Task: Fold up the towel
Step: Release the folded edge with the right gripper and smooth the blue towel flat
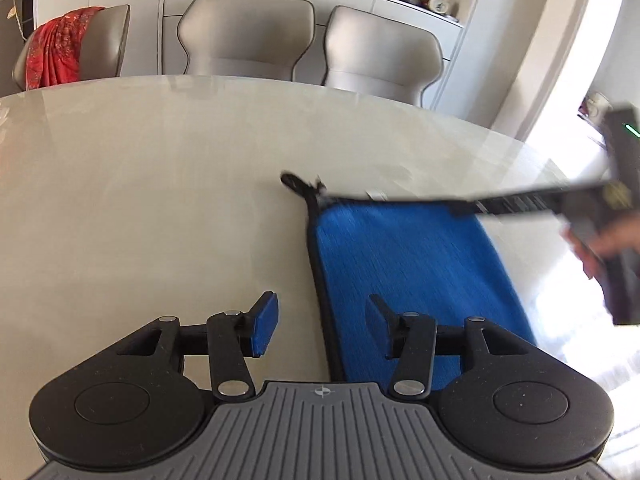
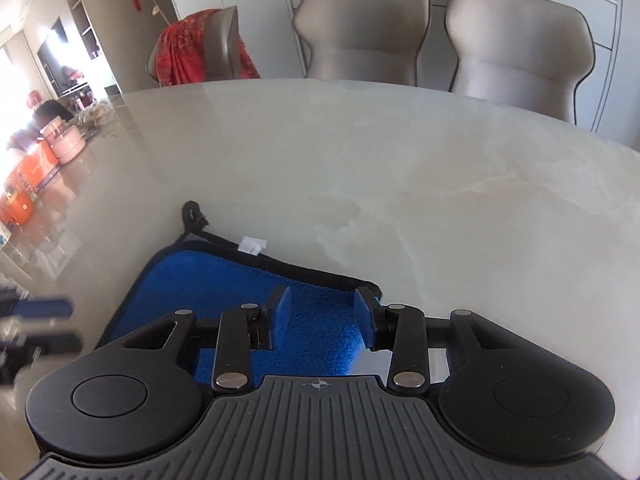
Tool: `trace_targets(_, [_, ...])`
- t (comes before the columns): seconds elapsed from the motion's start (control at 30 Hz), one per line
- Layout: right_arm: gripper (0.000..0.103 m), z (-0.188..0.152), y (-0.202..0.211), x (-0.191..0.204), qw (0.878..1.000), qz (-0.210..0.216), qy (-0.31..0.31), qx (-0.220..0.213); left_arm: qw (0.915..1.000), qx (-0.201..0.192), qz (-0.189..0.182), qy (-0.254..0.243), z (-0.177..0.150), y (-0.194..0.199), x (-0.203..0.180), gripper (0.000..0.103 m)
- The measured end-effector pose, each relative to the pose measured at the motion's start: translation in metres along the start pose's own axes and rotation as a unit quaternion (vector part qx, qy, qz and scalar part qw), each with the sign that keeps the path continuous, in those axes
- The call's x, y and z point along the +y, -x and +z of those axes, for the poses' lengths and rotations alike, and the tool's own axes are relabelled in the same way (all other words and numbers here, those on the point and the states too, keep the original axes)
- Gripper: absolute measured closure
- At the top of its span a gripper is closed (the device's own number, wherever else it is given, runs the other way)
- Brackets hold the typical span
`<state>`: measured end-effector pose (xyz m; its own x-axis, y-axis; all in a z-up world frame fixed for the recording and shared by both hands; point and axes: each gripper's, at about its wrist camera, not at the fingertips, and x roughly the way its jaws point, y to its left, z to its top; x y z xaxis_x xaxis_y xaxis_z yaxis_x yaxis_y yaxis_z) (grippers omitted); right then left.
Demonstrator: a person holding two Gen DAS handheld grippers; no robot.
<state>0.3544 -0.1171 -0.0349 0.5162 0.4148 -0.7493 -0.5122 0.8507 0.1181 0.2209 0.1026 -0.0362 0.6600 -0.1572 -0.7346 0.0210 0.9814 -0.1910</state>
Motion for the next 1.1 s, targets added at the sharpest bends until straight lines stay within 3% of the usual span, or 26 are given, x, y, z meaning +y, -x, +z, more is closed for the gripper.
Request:
trace_targets(0.1, [0.065, -0.003, 0.004, -0.001, 1.0, -0.022, 0.013, -0.012, 1.0, -0.006, 0.005, -0.005, 0.017, -0.022, -0.001, 0.052])
trace_targets(0.3, [0.063, -0.009, -0.007, -0.006, 1.0, -0.006, 0.009, 0.008, 0.9995, -0.005, 0.01, -0.031, 0.03, -0.05, -0.008, 0.053])
trace_targets(0.33, [0.067, -0.01, -0.008, -0.007, 1.0, 0.0, 0.013, 0.008, 0.9991, -0.005, 0.011, -0.04, 0.03, -0.054, -0.011, 0.054])
trace_targets(0.37, [0.078, -0.011, -0.008, -0.007, 1.0, 0.006, 0.015, 0.007, 0.9987, -0.004, 0.012, -0.049, 0.031, -0.057, -0.014, 0.055])
trace_targets(0.4, [0.082, -0.012, -0.009, -0.007, 1.0, 0.012, 0.015, 0.006, 0.9981, -0.001, 0.013, -0.06, 0.031, -0.061, -0.018, 0.058])
trace_targets(0.43, [0.085, -0.013, -0.009, -0.007, 1.0, 0.014, 0.015, 0.005, 0.9978, 0.0, 0.013, -0.065, 0.031, -0.064, -0.019, 0.069])
trace_targets(0.5, [0.088, -0.013, -0.008, -0.007, 1.0, 0.015, 0.017, 0.003, 0.9974, 0.001, 0.011, -0.072, 0.031, -0.067, -0.023, 0.072])
trace_targets(0.67, [0.094, -0.013, -0.007, -0.009, 1.0, 0.021, 0.018, 0.0, 0.9973, 0.003, 0.011, -0.072, 0.035, -0.073, -0.023, 0.092])
trace_targets(0.77, [0.094, -0.014, -0.004, -0.014, 1.0, 0.018, 0.004, -0.008, 0.997, -0.008, 0.011, -0.076, 0.039, -0.072, -0.024, 0.101])
trace_targets(0.93, [0.093, -0.017, -0.003, -0.027, 0.999, 0.015, -0.044, -0.012, 0.9967, -0.014, 0.009, -0.08, 0.046, -0.076, -0.023, 0.101])
trace_targets(1.1, [0.082, -0.019, 0.001, -0.031, 0.998, 0.003, -0.056, -0.018, 0.9945, -0.012, 0.02, -0.102, 0.045, -0.081, -0.027, 0.097])
